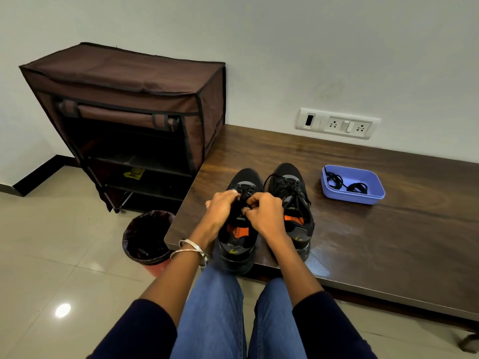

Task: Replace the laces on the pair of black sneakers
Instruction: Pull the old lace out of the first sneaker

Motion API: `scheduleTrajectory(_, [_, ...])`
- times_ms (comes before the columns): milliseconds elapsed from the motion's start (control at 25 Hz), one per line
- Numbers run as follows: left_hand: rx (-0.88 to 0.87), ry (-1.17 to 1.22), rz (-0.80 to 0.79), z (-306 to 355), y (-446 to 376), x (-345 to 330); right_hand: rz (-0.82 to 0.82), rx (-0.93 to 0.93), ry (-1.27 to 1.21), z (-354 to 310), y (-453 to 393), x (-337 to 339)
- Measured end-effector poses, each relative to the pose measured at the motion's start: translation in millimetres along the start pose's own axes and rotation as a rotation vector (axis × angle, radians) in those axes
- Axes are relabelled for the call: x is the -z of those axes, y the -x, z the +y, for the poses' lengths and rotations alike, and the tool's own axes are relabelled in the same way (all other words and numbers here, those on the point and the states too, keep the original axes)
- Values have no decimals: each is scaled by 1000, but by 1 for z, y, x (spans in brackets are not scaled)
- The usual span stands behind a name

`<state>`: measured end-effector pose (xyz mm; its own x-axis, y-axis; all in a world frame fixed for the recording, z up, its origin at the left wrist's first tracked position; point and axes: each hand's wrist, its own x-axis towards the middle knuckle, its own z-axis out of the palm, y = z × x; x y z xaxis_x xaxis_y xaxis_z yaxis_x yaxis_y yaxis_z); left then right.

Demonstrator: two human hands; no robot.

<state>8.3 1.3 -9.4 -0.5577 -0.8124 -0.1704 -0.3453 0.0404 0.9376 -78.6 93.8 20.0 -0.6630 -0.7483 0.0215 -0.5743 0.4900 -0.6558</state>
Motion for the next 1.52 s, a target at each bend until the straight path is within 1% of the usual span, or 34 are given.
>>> scheduleTrajectory(40, [32,123,5,9,-1,2,1,-9,8,0,0,0])
scheduleTrajectory(80, [42,153,29,20,-2,5,2,-19,19,-2,-1,0])
scheduleTrajectory(160, [71,164,8,35,-1,12,13,-24,54,-5,-2,-1])
scheduleTrajectory(200, [33,111,-2,35,-3,15,19,-12,75,-6,-1,-2])
scheduleTrajectory(240, [-39,10,-3,34,-2,18,24,9,96,-8,0,-4])
scheduleTrajectory(320, [-114,-174,-29,27,1,21,39,30,106,-9,3,-6])
scheduleTrajectory(400, [-144,-256,-66,19,3,24,62,7,17,-6,5,-7])
scheduleTrajectory(520, [-244,-378,-100,20,5,28,59,-31,-114,-2,7,-5])
scheduleTrajectory(600, [-232,-328,-66,19,3,28,44,-35,-114,1,6,-5])
scheduleTrajectory(720, [-200,-136,-43,23,8,25,34,-3,-81,1,4,-4])
scheduleTrajectory(800, [-201,-140,32,23,9,21,33,6,-113,2,3,-2])
scheduleTrajectory(880, [-160,-150,105,24,9,17,30,-2,-150,3,3,-1])
scheduleTrajectory(960, [-54,4,126,29,9,14,21,-10,-156,4,2,-1])
scheduleTrajectory(1040, [89,243,98,40,12,14,14,-11,-130,3,0,-3])
scheduleTrajectory(1160, [251,754,65,56,14,13,7,-20,-109,2,-3,-5])
scheduleTrajectory(1200, [269,899,67,60,15,14,5,-17,-100,2,-4,-7])
scheduleTrajectory(1240, [259,988,69,63,13,16,-4,-9,-82,1,-6,-7])
scheduleTrajectory(1280, [225,1018,71,64,12,19,-17,6,-63,1,-7,-8])
scheduleTrajectory(1360, [122,958,88,63,10,26,-49,1,-72,3,-10,-11])
scheduleTrajectory(1400, [67,893,97,62,8,31,-75,-43,-136,4,-11,-12])
scheduleTrajectory(1480, [19,617,120,58,5,40,-144,-166,-339,5,-16,-15])
scheduleTrajectory(1520, [48,406,132,56,6,43,-171,-215,-415,5,-17,-15])
